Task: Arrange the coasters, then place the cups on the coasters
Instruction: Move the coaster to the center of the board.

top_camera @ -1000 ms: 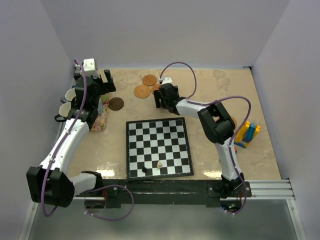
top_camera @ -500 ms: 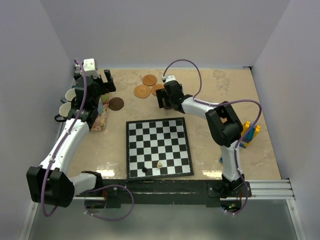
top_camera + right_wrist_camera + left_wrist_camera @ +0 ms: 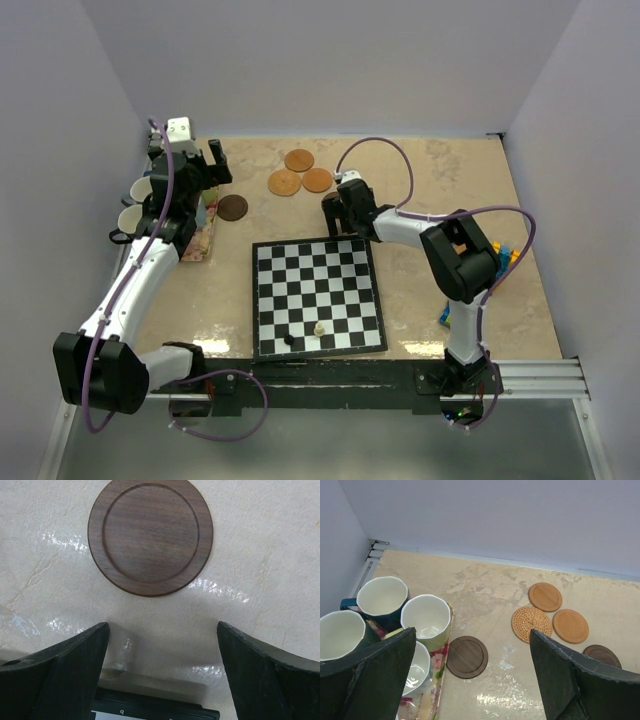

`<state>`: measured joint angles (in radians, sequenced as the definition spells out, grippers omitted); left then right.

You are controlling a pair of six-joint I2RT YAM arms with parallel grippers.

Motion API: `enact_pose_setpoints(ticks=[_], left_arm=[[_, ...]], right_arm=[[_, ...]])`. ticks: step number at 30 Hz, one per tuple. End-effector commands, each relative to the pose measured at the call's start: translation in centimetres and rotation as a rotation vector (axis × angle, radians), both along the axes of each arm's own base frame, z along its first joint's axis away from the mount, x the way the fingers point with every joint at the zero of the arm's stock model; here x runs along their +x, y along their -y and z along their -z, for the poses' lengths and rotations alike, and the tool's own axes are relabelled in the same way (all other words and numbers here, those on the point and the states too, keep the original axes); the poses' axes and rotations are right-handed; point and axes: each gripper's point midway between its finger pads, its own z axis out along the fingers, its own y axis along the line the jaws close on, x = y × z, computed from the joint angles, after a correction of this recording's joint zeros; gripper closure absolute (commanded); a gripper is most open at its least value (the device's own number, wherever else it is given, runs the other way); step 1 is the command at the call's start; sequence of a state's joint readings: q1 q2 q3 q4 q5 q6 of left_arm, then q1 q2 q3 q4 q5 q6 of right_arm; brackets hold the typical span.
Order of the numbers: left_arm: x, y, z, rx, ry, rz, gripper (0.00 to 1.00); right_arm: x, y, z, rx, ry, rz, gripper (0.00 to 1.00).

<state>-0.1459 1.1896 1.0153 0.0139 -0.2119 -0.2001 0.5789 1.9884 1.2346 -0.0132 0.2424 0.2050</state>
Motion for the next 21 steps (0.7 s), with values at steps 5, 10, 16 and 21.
enact_pose_setpoints(ticks=[5, 10, 16, 21], left_arm=[[0.4, 0.1, -0.8, -0.028, 0.041, 0.002, 0.00], [0.3, 0.1, -0.9, -0.028, 0.045, 0.002, 0.00], [0.4, 0.1, -0.9, -0.030, 0.043, 0.005, 0.00], [0.3, 0.1, -0.9, -0.030, 0.045, 0.005, 0.00]], right_arm=[[1.4, -1.0, -0.5, 0.055, 0.040, 0.023, 0.13], [1.7, -1.0, 0.3, 0.047, 0.028, 0.031, 0.21], [2.0, -1.4, 1.7, 0.048, 0.004, 0.030, 0.33], [2.3, -1.6, 2.2, 0.047, -0.002, 0.037, 0.35]])
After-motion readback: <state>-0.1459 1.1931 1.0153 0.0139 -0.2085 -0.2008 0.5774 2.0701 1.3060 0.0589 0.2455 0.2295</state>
